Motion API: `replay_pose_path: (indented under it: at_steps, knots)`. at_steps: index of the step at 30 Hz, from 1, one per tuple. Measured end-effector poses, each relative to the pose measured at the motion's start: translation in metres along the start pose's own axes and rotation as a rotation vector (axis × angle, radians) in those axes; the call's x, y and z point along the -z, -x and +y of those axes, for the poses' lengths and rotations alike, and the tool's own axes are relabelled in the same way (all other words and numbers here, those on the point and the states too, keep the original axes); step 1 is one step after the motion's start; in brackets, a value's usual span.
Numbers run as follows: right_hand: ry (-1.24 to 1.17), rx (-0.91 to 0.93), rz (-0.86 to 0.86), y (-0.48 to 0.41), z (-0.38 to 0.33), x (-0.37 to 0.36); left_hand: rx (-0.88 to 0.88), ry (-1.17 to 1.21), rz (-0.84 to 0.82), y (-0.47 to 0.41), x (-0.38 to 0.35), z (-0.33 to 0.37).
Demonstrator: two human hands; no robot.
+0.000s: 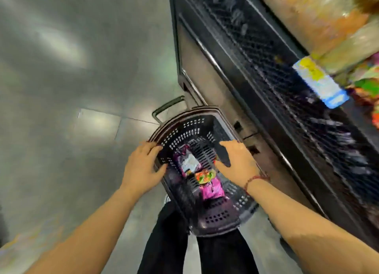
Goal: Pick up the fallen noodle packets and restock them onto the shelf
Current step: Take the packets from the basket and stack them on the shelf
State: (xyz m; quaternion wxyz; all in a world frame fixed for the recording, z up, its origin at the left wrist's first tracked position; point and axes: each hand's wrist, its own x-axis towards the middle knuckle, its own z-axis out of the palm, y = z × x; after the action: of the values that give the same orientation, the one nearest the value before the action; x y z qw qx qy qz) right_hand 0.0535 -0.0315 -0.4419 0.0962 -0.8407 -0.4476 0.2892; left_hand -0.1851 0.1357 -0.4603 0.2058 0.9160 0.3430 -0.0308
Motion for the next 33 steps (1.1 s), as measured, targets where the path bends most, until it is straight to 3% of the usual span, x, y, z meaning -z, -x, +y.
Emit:
replay_pose_path:
  at_steps: [7, 13, 24, 33]
  knots:
    - [-0.089, -0.046, -0.108, -0.081, 0.049, -0.122, 0.232, 0.053, 0.02, -0.017, -0.126, -0.027]
    - [-0.109, -0.027, -0.181, -0.127, 0.075, -0.237, 0.184, 0.05, 0.21, -0.039, -0.192, -0.06]
    - [-0.068, -0.108, -0.245, -0.184, 0.091, -0.391, 0.204, 0.043, 0.378, -0.037, -0.23, -0.076]
    - [0.126, -0.285, -0.304, -0.214, 0.087, -0.456, 0.201, 0.07, 0.382, -0.036, -0.232, -0.077]
